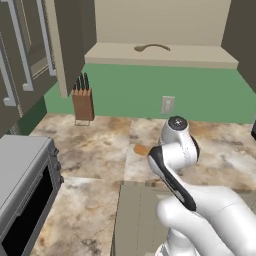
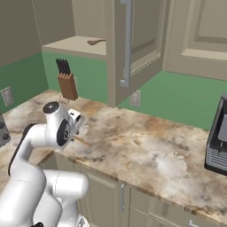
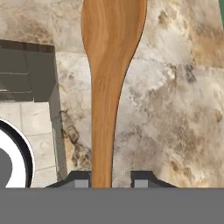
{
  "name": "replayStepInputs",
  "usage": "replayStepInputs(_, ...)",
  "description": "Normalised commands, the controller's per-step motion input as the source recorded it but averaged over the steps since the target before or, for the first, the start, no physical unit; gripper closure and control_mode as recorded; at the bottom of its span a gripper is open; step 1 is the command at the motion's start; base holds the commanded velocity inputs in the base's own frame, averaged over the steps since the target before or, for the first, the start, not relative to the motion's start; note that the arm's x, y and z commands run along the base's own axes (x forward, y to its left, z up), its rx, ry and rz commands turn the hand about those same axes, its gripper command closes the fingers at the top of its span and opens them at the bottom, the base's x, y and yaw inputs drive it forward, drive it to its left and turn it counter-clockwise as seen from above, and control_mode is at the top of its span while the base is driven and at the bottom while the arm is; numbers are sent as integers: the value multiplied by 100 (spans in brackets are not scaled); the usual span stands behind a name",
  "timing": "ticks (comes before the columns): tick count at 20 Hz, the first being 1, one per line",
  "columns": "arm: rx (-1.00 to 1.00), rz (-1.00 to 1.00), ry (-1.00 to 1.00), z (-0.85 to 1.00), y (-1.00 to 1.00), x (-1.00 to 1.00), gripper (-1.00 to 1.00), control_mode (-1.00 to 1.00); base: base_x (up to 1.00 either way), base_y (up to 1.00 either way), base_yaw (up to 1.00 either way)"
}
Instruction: Organize the utensils by type. Pick up the wooden spoons from the counter and place them in the open cabinet. Then pick up the metallic utensils from the counter and place them in the open drawer.
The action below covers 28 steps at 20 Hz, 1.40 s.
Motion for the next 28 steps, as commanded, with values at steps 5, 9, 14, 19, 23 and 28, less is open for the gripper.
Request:
replayStepInputs(5,-19,3,-13,41,2,0,100,-100,0,0,0)
replayStepInputs(9,-13,4,-11,49,0,0,100,-100,0,0,0)
replayStepInputs(14,-14,7,-8,61,-3,-2,100,-100,0,0,0)
replayStepInputs(19,-7,3,-15,71,-15,0,100,-100,0,0,0)
replayStepInputs(23,-7,6,0,62,-19,-2,100,-100,0,0,0)
replayStepInputs(28,0,7,0,71,-23,-7,100,-100,0,0,0)
